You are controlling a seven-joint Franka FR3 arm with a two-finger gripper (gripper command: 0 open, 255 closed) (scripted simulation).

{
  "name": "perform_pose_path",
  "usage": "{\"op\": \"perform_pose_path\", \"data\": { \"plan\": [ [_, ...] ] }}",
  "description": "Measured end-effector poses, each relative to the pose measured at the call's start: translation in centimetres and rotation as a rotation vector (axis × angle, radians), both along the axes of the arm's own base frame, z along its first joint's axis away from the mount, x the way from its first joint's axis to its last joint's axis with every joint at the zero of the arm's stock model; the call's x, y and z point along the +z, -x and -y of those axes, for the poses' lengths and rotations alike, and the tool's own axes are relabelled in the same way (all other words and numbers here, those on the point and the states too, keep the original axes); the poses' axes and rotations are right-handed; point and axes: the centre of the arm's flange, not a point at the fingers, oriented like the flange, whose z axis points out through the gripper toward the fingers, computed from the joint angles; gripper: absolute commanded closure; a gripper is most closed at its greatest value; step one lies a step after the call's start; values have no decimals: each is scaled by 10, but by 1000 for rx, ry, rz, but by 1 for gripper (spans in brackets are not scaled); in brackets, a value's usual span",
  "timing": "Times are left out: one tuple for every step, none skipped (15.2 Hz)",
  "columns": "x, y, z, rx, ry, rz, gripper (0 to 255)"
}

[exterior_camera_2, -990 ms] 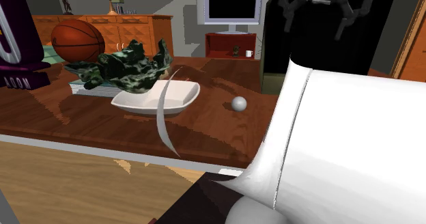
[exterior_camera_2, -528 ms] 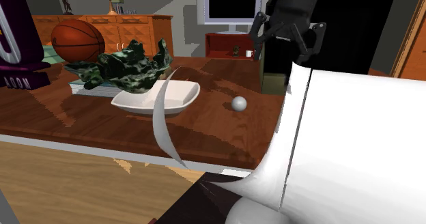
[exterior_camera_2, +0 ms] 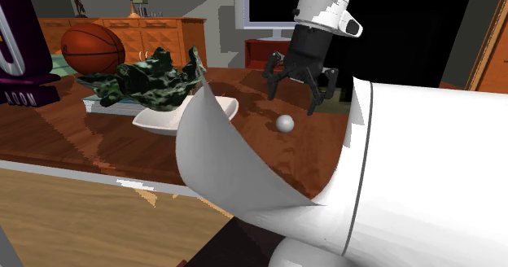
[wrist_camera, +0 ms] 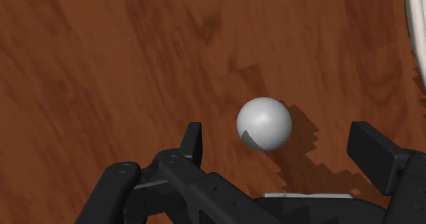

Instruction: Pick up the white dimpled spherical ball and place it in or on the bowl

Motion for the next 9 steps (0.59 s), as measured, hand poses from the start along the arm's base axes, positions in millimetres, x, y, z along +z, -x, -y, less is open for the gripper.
{"op": "perform_pose_path", "data": {
  "plan": [
    [-7, 0, -2, 1, -1, -1, 0],
    [-12, 3, -5, 2, -2, -1, 0],
    [-17, 2, -7, 2, -2, -1, 0],
    [-22, 3, -8, 2, -2, -2, 0],
    [-28, 4, -9, 2, -2, -2, 0],
    [-33, 6, -10, 2, -2, -2, 0],
    [-37, 6, -11, 2, -2, -1, 0],
    [-39, 6, -11, 2, -2, -1, 0],
    [-40, 6, -11, 2, -2, -1, 0]
  ]
}}
